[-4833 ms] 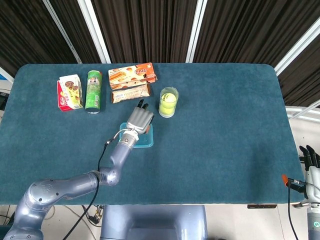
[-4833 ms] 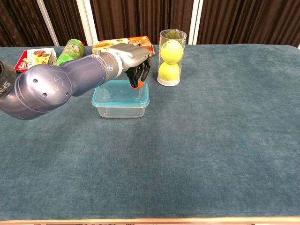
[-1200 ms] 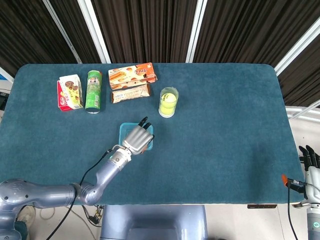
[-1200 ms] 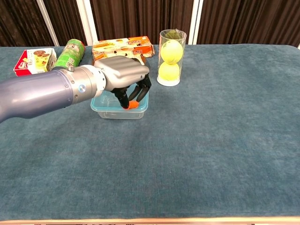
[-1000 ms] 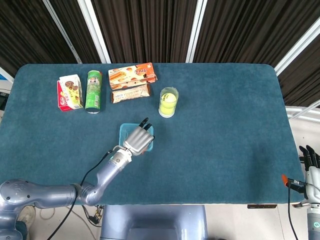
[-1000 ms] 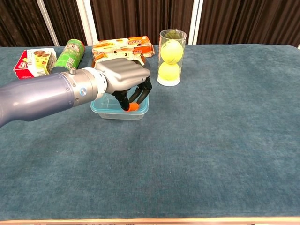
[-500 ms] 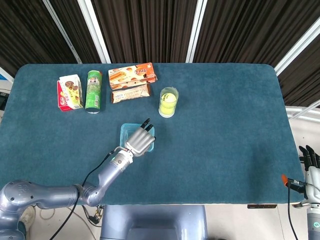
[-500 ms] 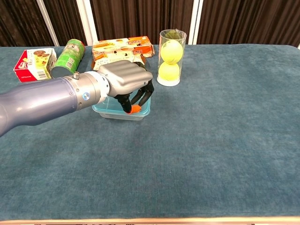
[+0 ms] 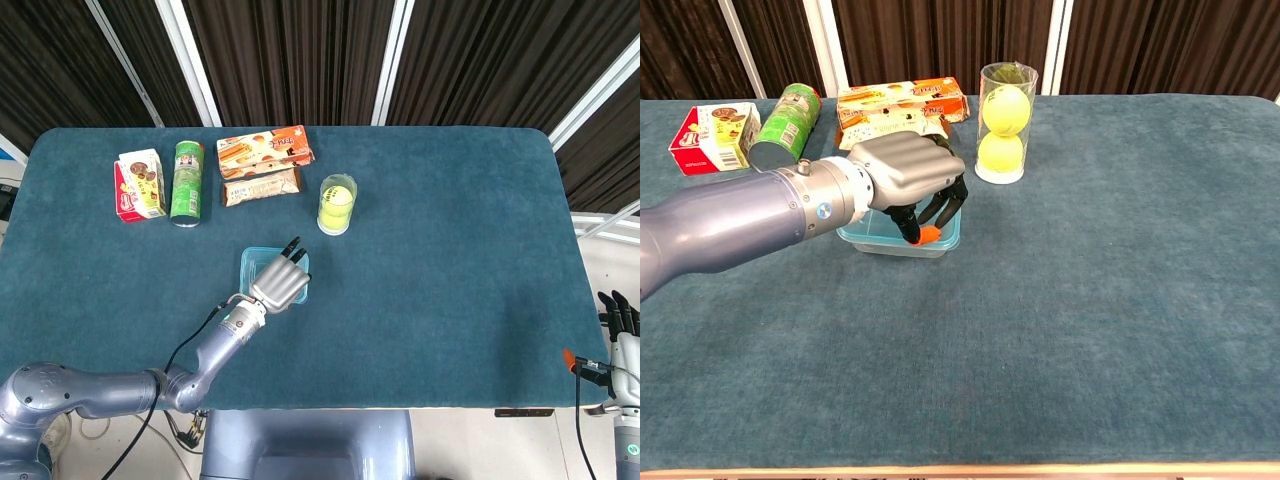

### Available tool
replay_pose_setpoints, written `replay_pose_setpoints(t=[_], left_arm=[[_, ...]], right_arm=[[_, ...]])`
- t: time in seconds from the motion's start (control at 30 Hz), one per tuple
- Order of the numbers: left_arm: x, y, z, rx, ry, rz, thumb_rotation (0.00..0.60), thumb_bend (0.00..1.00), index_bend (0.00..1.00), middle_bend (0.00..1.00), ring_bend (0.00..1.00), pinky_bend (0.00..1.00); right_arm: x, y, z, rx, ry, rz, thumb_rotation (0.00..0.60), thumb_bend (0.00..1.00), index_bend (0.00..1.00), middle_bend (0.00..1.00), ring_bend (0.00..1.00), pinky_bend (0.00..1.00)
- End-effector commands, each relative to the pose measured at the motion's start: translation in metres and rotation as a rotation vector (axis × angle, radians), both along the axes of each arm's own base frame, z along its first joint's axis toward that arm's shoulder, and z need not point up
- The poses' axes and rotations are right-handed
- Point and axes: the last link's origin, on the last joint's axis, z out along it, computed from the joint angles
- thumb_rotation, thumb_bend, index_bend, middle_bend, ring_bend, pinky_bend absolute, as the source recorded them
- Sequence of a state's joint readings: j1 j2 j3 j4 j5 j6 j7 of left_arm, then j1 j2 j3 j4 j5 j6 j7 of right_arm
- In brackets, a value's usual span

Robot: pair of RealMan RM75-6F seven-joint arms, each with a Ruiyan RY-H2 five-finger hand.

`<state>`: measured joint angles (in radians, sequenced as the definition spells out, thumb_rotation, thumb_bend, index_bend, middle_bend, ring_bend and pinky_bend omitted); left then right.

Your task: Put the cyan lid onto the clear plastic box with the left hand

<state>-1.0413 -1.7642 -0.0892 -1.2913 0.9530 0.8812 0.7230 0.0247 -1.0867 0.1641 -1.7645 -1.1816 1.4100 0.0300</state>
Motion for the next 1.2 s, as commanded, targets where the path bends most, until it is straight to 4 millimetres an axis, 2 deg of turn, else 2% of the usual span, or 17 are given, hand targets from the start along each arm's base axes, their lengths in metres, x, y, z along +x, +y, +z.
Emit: replay_pose_setpoints(t=[0.03, 0.3, 0.57, 0.67, 0.77, 0.83, 0.9, 0.93, 1.03, 1.2], left_arm=[[-0.001, 0.000, -0.001, 0.000, 0.002, -0.001, 0.600, 0.50, 0.65, 0.60, 0.14, 0.03], [0.000, 0.002, 0.002, 0.016, -0.008, -0.006, 0.600, 0.50, 0.65, 0.60, 0.14, 0.03], [0.025, 0.004, 0.035, 0.065, -0.132, -0.024, 0.600, 0.50, 0.64, 0.59, 0.14, 0.03], [0.031, 0.002, 0.053, 0.081, -0.173, -0.025, 0.600, 0.48, 0.53, 0.54, 0.13, 0.03], [0.028, -0.002, 0.069, 0.090, -0.176, -0.015, 0.600, 0.42, 0.36, 0.39, 0.10, 0.05], [0.021, -0.007, 0.081, 0.113, -0.159, 0.004, 0.600, 0.34, 0.27, 0.28, 0.08, 0.09], [0.012, -0.016, 0.094, 0.144, -0.151, 0.041, 0.600, 0.29, 0.24, 0.20, 0.05, 0.10], [0.007, -0.021, 0.101, 0.158, -0.156, 0.064, 0.600, 0.28, 0.22, 0.15, 0.02, 0.10], [-0.014, -0.038, 0.128, 0.218, -0.202, 0.144, 0.600, 0.27, 0.17, 0.08, 0.00, 0.11], [-0.074, -0.078, 0.168, 0.310, -0.242, 0.294, 0.600, 0.27, 0.14, 0.04, 0.00, 0.13]], right_arm=[[0.000, 0.000, 0.000, -0.001, 0.000, 0.000, 0.600, 0.29, 0.10, 0.00, 0.00, 0.00], [0.000, 0.000, 0.000, -0.002, 0.002, 0.001, 0.600, 0.29, 0.10, 0.00, 0.00, 0.00], [0.000, 0.000, 0.000, -0.004, 0.012, 0.007, 0.600, 0.29, 0.10, 0.00, 0.00, 0.00], [0.000, 0.000, 0.000, -0.001, 0.011, 0.008, 0.600, 0.29, 0.10, 0.00, 0.00, 0.00], [0.001, 0.000, 0.000, -0.002, 0.017, 0.010, 0.600, 0.29, 0.10, 0.00, 0.00, 0.00], [0.001, 0.000, 0.000, -0.004, 0.025, 0.012, 0.600, 0.29, 0.10, 0.00, 0.00, 0.00], [0.001, 0.000, 0.000, -0.007, 0.032, 0.014, 0.600, 0.29, 0.10, 0.00, 0.00, 0.00], [0.001, 0.000, 0.000, -0.006, 0.037, 0.017, 0.600, 0.29, 0.10, 0.00, 0.00, 0.00], [0.001, 0.000, -0.001, -0.001, 0.049, 0.022, 0.600, 0.29, 0.10, 0.00, 0.00, 0.00], [0.002, 0.000, 0.000, 0.002, 0.073, 0.046, 0.600, 0.29, 0.10, 0.00, 0.00, 0.00]])
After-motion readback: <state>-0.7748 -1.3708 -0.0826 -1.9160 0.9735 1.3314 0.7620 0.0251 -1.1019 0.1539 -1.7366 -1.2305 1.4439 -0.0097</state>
